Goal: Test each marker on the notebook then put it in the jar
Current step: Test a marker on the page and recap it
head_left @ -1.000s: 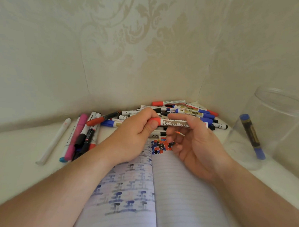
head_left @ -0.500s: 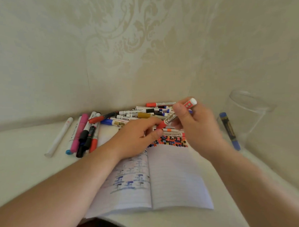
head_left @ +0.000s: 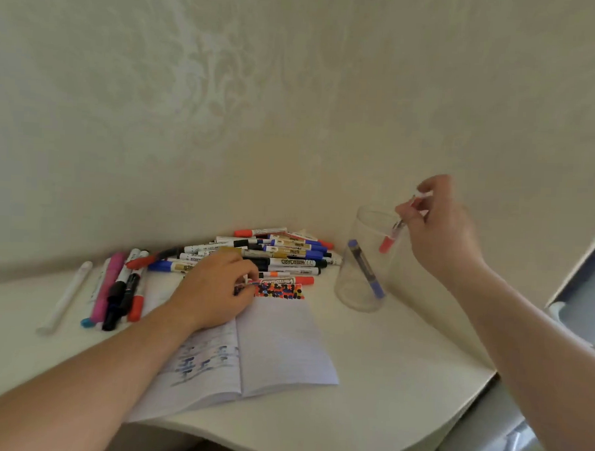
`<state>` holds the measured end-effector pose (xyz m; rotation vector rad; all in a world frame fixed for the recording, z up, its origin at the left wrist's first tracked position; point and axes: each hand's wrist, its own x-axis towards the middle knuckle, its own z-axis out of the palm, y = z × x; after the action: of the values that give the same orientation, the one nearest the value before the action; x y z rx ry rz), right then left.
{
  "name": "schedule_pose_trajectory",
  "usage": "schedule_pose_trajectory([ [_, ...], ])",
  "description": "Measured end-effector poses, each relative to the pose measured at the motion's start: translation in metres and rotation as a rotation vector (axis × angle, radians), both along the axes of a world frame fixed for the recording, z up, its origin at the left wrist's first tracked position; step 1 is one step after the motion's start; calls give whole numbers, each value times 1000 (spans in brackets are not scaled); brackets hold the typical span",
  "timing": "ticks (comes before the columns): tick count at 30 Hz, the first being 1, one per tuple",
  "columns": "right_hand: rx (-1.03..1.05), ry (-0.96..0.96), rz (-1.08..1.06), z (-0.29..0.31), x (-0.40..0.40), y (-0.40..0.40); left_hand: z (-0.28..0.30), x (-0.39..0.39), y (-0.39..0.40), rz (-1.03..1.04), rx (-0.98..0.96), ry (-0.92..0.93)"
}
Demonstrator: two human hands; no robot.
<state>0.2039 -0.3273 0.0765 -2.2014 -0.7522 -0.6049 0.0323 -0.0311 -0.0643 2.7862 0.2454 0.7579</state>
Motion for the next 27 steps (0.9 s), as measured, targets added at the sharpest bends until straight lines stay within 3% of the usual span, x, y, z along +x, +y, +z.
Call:
schedule_pose_trajectory([
  [3, -247, -29, -50, -6, 8, 4, -1, 0, 1, 76, 56, -45],
  [10, -383, -50, -44, -7, 15, -3, 2, 3, 2, 320, 27, 11],
  [14, -185, -244, -3, -9, 8, 1, 0, 4, 2, 306, 1, 17],
  [18, -34, -445, 259, -26, -27, 29, 0, 5, 3, 288, -24, 82],
  [21, -259, -316, 442, -53, -44, 66, 3, 6, 3, 264, -51, 89],
  [24, -621, -189, 387, -86, -34, 104, 5, 5, 3, 244, -72, 83],
  [27, -809, -133, 306, -105, -21, 124, 5, 5, 5, 224, -101, 73],
])
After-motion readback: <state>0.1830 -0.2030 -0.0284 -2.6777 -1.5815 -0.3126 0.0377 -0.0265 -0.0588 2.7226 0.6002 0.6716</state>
